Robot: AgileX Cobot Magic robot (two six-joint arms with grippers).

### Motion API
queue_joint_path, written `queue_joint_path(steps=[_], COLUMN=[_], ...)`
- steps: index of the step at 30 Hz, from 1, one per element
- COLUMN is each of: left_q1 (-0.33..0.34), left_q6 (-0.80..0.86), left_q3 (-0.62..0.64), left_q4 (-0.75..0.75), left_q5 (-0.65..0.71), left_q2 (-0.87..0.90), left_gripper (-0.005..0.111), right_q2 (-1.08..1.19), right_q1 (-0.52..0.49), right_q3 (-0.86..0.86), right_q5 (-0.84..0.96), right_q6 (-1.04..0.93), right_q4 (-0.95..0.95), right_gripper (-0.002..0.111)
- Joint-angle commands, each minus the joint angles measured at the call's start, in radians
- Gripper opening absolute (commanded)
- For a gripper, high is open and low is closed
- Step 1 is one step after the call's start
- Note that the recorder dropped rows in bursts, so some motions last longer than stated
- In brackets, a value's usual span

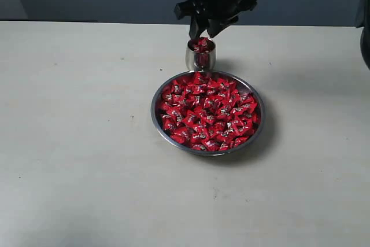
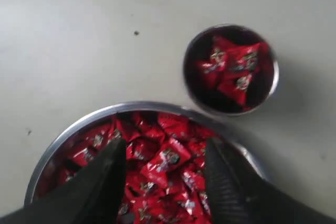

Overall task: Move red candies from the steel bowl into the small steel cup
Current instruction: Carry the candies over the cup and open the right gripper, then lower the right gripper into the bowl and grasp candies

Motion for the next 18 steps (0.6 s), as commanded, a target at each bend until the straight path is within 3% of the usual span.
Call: queue_joint_path(steps=[1, 18], left_q1=[-0.003, -0.003], left_q6=[-0.004, -0.004], left_q3=[0.001, 0.001], left_q4=[0.005, 0.005], left_q5=[-0.011, -0.011], left_q2=[-0.004, -0.004], left_gripper=[0.000, 0.000], right_q2=[-0.016, -0.092], right_q1=[0.051, 0.075], right_q3=[0.060, 0.435], right_q5=[0.041, -0.120], right_q6=[-0.033, -0.038], right_q4=[-0.011, -0.091], right_gripper=[0.045, 0.045])
